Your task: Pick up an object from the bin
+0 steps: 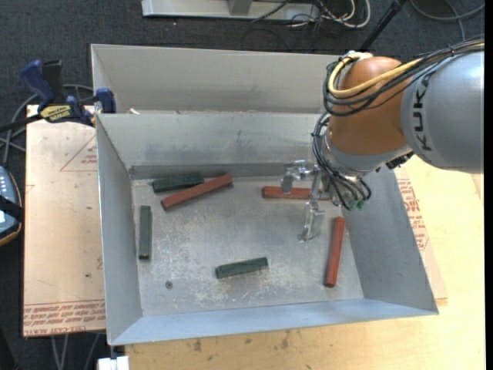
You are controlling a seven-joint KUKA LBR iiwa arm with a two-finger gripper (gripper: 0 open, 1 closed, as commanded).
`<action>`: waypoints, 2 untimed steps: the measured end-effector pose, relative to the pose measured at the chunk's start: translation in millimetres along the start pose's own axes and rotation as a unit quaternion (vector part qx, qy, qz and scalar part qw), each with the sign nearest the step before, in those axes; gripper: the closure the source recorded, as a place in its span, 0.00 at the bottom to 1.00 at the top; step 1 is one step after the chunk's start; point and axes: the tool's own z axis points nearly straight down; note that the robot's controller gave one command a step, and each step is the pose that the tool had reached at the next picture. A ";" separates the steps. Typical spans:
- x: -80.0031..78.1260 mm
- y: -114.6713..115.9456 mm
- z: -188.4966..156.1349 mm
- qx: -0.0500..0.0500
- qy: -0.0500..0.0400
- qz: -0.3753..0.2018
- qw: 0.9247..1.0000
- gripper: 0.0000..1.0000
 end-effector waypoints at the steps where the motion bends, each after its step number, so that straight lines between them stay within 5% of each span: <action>1: -55.4 -29.8 83.3 0.000 0.000 -0.122 0.993 0.00; 2: -56.5 -29.8 80.7 0.000 -0.002 -0.122 0.993 1.00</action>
Offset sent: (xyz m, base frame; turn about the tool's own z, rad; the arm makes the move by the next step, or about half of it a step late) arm 0.0579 -0.0245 -0.0816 -0.2476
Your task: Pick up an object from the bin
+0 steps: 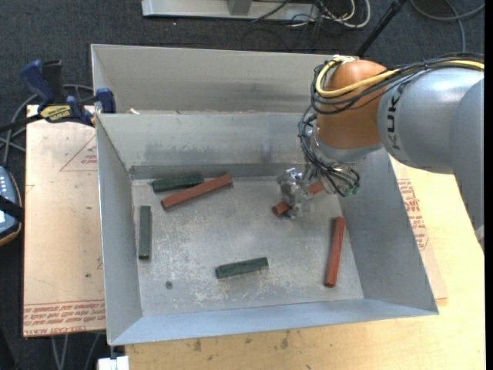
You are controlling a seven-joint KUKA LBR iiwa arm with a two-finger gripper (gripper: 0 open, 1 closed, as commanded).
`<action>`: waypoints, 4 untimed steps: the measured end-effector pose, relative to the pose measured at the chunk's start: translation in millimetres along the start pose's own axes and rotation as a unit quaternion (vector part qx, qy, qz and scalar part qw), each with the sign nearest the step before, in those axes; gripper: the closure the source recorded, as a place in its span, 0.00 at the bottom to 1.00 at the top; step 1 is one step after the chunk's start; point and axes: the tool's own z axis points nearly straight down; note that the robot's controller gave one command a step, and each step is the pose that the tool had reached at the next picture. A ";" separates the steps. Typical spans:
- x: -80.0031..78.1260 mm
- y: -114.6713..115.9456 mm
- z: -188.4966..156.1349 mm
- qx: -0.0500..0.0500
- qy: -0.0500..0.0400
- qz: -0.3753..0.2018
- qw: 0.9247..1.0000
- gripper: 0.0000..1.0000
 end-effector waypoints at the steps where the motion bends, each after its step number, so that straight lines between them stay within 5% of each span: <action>1: 12.3 23.6 -135.1 0.002 -0.003 -0.023 1.000 1.00; 2: 28.0 82.8 -75.4 -0.002 0.005 0.147 0.989 1.00; 3: 98.9 91.8 -40.6 -0.001 0.006 0.208 0.978 1.00; 4: 96.1 91.2 -42.5 0.000 0.003 0.207 0.978 0.00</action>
Offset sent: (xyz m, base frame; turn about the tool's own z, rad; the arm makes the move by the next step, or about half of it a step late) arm -0.0223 0.0171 0.1293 -0.0470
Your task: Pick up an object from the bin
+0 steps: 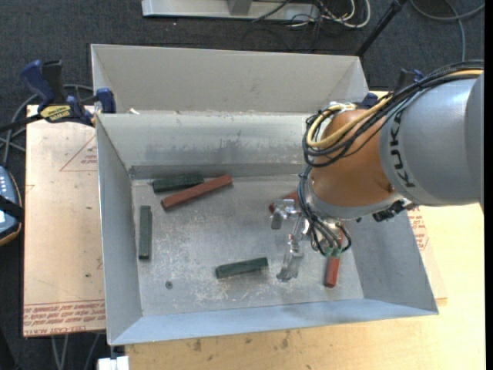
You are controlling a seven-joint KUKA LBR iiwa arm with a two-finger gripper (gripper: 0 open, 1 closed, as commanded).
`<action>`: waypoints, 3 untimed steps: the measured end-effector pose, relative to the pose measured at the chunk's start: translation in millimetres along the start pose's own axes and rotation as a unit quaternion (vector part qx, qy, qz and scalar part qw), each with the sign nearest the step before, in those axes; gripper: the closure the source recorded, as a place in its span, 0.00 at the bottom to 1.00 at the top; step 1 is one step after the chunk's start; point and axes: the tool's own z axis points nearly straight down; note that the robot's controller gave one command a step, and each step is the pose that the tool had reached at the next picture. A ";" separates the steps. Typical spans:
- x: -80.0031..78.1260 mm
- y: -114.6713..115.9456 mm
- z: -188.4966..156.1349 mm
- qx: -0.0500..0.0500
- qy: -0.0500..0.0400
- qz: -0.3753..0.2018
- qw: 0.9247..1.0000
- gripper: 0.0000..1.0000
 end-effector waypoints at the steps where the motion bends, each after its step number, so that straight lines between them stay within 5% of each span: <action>1: 4.7 59.1 52.0 -0.001 0.002 -0.061 0.998 0.00; 2: 2.8 56.7 49.0 0.000 -0.001 -0.059 0.998 1.00; 3: 7.6 14.3 -86.0 0.000 -0.005 -0.081 0.997 1.00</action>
Offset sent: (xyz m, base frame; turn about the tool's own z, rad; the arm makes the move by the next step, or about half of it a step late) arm 0.0008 0.0559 -0.0498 -0.1148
